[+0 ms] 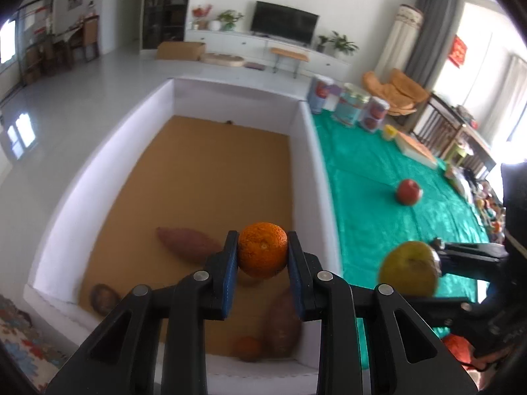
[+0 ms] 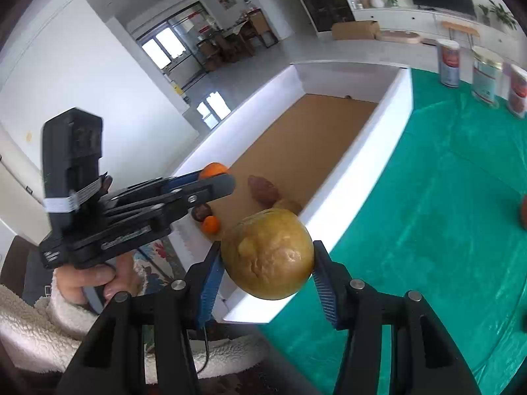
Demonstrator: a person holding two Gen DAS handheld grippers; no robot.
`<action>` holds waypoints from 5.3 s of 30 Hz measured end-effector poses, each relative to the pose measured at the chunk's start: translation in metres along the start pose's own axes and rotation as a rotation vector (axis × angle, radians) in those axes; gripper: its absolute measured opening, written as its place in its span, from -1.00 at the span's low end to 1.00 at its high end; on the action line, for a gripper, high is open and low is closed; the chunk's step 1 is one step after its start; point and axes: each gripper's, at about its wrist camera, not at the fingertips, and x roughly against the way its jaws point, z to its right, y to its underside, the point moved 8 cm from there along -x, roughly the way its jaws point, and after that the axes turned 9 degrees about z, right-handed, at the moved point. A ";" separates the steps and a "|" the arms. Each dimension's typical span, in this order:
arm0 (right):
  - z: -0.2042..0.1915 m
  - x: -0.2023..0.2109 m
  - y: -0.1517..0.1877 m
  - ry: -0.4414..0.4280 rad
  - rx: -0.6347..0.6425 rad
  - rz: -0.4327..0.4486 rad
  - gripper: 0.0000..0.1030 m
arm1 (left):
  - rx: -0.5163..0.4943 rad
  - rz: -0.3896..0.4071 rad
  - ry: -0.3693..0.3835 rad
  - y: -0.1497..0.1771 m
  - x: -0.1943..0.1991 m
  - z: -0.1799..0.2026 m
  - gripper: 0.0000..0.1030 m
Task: Organize fruits
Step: 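Carry the tangerine over the box while the right tool carries the pear, then drop both, then move both open tools back over the apple and mangosteen on the table, then grasp the red apple with the left tool while the right tool grasps the mangosteen, then carry both fruits over the white box and open both tools to drop them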
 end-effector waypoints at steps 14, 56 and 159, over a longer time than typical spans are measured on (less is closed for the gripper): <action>-0.011 -0.034 -0.025 0.047 0.008 0.080 0.28 | 0.042 0.040 -0.255 0.003 -0.012 -0.065 0.40; 0.332 0.188 0.201 0.992 -0.401 0.194 0.96 | -0.361 -0.084 0.127 0.099 -0.197 0.292 0.99; 0.041 -0.063 -0.069 0.152 0.110 -0.030 -0.13 | 0.051 -0.123 -0.166 0.016 -0.039 -0.048 0.34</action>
